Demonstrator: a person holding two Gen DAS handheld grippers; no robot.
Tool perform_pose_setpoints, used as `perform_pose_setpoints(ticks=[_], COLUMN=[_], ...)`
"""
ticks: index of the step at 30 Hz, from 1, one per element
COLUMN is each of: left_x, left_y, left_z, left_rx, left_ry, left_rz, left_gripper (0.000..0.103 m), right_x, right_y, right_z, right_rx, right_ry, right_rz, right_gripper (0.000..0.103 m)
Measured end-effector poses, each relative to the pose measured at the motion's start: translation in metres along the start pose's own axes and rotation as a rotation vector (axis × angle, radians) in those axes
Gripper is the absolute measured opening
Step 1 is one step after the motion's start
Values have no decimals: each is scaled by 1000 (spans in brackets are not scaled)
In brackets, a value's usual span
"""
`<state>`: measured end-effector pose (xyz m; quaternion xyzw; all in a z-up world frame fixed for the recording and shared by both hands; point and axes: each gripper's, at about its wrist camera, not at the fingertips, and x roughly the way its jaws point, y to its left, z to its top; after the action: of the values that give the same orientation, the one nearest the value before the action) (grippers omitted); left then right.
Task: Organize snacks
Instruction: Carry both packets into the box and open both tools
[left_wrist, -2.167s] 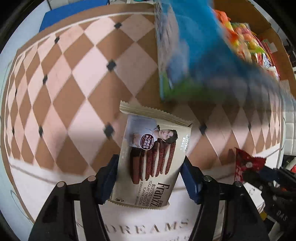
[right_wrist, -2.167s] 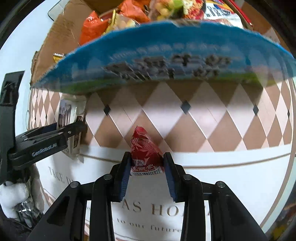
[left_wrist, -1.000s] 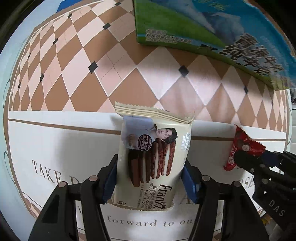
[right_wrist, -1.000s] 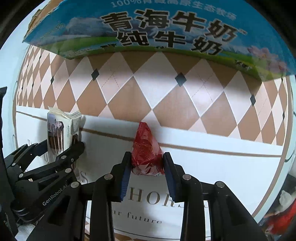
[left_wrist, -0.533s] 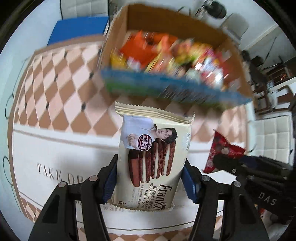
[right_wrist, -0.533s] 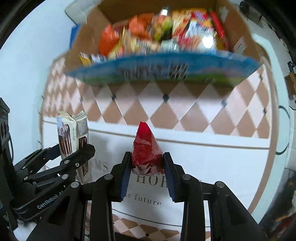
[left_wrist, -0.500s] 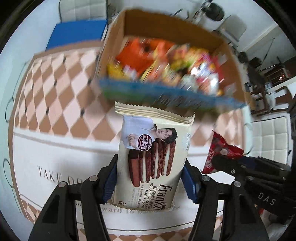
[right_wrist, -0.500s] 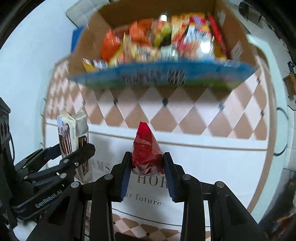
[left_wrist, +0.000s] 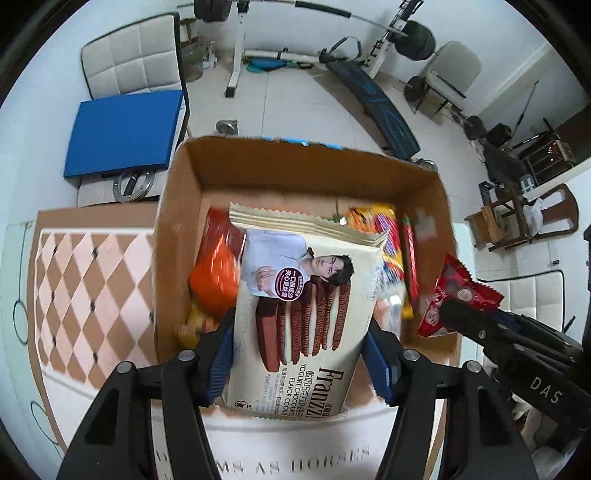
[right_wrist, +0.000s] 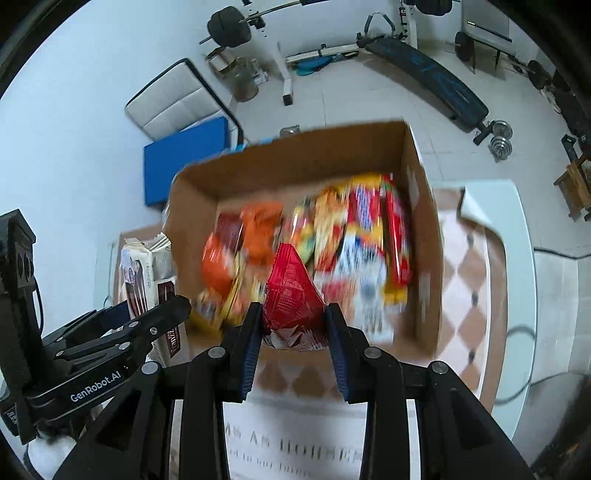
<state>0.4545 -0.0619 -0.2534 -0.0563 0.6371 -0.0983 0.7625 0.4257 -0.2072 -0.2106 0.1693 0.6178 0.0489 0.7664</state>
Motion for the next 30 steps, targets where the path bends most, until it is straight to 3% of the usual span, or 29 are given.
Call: perform_pose_setpoints(ticks=[8, 17, 18, 19, 20, 22, 30], left_x=[63, 93, 94, 93, 91, 90, 86], left_y=[21, 34, 34, 33, 32, 31, 26], left_z=[71, 97, 97, 97, 97, 99, 94], left_rx=[-41, -87, -88, -88, -81, -73, -22], left_ry=[109, 169, 172, 168, 154, 144, 126], left_rz=[10, -10, -8, -5, 11, 6, 20], left_gripper=[60, 63, 77, 83, 87, 92, 94], right_x=[66, 114, 116, 120, 122, 123, 121], right_y=[-4, -5, -5, -7, -7, -11, -23], right_z=[88, 132, 134, 137, 138, 140, 135], right_rx=[10, -2, 1, 6, 12, 20, 16], right_ry=[30, 52, 59, 78, 87, 83, 106], right_rz=[-51, -47, -45, -47, -50, -71, -114], right_gripper=[37, 39, 45, 53, 76, 88, 89])
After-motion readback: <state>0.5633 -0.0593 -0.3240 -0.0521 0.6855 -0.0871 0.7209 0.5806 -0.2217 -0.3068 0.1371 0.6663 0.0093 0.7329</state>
